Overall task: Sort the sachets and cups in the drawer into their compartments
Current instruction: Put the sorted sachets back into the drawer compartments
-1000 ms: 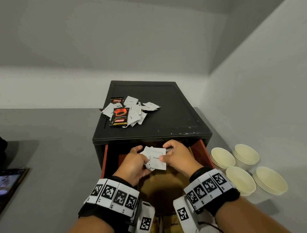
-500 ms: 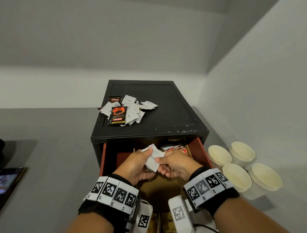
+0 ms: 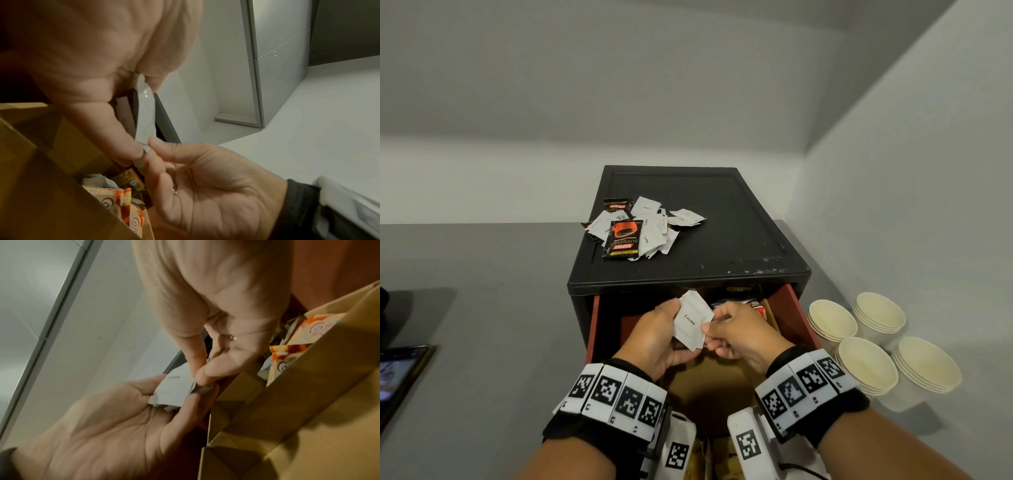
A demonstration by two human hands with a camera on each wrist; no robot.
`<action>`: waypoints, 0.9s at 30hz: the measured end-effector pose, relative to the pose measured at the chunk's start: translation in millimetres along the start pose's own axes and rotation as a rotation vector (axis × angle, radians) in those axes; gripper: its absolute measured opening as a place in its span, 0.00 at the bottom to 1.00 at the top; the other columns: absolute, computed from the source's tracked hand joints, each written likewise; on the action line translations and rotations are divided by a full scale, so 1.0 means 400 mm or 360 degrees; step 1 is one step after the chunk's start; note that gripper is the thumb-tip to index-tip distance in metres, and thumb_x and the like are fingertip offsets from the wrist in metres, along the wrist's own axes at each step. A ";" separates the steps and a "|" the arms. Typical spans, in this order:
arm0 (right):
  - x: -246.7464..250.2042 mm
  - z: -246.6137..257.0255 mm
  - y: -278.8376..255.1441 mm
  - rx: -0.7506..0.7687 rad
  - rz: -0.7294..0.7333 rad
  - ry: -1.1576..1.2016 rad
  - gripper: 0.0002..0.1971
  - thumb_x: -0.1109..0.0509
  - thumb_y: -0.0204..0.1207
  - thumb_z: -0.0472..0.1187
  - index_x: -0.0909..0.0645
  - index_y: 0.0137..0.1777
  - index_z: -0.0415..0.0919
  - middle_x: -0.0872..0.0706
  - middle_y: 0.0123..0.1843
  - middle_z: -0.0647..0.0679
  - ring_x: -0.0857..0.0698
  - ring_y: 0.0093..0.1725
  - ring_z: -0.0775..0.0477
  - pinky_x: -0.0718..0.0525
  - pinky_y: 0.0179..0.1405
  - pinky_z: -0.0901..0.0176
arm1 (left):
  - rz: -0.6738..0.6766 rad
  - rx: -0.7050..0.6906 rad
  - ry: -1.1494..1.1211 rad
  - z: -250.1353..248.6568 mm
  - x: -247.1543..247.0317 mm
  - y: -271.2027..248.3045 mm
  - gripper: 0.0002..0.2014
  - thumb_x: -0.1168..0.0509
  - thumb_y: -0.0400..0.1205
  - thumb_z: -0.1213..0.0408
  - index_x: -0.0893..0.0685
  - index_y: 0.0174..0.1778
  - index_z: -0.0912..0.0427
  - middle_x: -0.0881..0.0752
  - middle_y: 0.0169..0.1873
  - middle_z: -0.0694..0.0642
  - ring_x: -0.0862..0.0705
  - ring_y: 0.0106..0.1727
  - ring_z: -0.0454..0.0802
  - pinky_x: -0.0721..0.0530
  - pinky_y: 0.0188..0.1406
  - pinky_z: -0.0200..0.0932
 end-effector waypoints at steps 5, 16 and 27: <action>-0.017 -0.007 -0.006 -0.0165 0.0121 0.0233 0.09 0.32 0.80 0.42 0.24 0.56 0.39 0.14 0.43 0.42 0.13 0.37 0.51 0.14 0.36 0.66 | -0.0024 -0.0047 0.0036 -0.006 0.005 0.006 0.15 0.51 0.87 0.71 0.21 0.59 0.56 0.17 0.48 0.62 0.17 0.46 0.58 0.16 0.39 0.53; -0.040 -0.022 0.011 -0.0106 0.0162 0.0057 0.20 0.32 0.79 0.43 0.27 0.70 0.46 0.15 0.58 0.43 0.16 0.38 0.54 0.16 0.37 0.64 | -0.0015 0.0014 0.0142 0.006 0.006 0.012 0.13 0.50 0.87 0.70 0.19 0.55 0.61 0.16 0.45 0.62 0.17 0.43 0.57 0.16 0.38 0.52; -0.029 -0.024 0.022 0.0096 0.0326 -0.0220 0.15 0.34 0.80 0.36 0.25 0.65 0.49 0.16 0.60 0.46 0.16 0.60 0.45 0.13 0.50 0.55 | -0.0064 0.0083 0.0292 0.017 -0.003 0.027 0.23 0.54 0.80 0.84 0.21 0.60 0.59 0.17 0.47 0.63 0.20 0.41 0.56 0.19 0.39 0.50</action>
Point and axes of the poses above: each hand's wrist, its own y-axis towards the middle knuckle, its own x-axis out of the back of the hand, z = x × y, the point moved 3 cm from there along y, towards the middle knuckle
